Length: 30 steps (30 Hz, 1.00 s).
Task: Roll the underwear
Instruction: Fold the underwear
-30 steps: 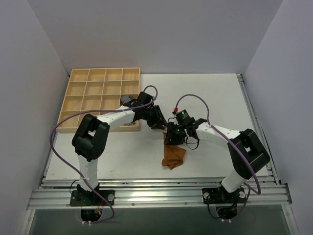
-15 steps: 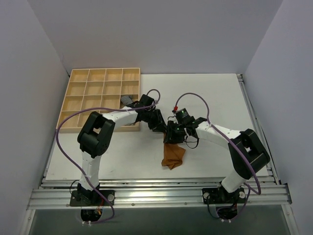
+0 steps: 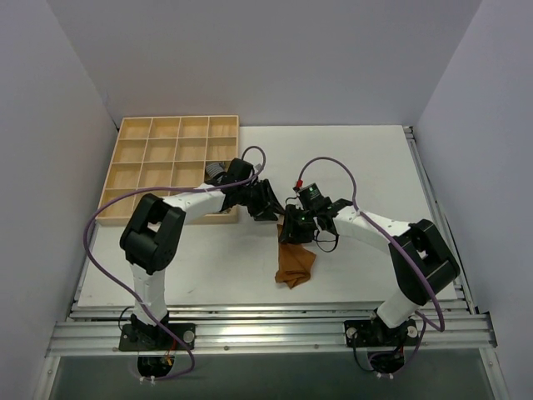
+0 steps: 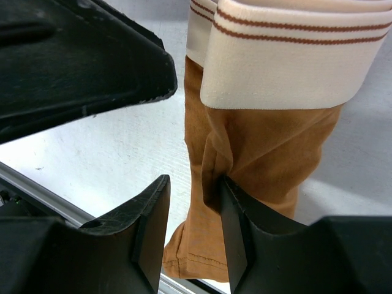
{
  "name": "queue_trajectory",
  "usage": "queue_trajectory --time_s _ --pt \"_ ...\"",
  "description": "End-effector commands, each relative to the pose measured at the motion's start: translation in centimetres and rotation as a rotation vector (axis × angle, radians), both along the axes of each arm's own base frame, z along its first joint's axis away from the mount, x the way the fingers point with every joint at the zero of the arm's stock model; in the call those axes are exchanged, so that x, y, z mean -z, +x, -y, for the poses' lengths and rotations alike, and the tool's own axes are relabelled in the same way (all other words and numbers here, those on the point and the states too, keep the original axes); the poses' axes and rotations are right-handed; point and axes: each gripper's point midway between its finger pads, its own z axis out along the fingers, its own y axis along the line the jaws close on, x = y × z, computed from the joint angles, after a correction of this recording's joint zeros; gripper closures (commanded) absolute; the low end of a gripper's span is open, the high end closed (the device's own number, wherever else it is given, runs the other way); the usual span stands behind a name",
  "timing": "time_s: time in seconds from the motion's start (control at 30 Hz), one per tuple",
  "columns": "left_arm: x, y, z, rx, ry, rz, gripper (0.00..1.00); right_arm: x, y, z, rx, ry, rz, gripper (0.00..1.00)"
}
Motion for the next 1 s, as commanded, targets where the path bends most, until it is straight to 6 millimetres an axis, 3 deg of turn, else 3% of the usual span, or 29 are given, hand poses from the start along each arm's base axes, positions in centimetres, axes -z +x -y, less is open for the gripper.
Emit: queue_trajectory --time_s 0.0,0.5,0.77,0.97 --pt "-3.4 0.8 1.2 0.030 -0.107 0.093 0.49 -1.1 0.3 -0.1 0.002 -0.001 0.031 0.66" --pt "1.6 -0.6 2.3 0.093 -0.064 0.003 0.49 -1.5 0.7 -0.3 0.007 0.003 0.036 0.66" --pt "4.4 -1.0 1.2 0.086 0.031 -0.058 0.77 -2.1 1.2 -0.5 0.005 -0.004 0.040 0.65" --pt "4.9 -0.8 0.0 0.057 0.091 -0.058 0.79 -2.3 1.2 -0.3 -0.001 -0.012 0.042 0.65"
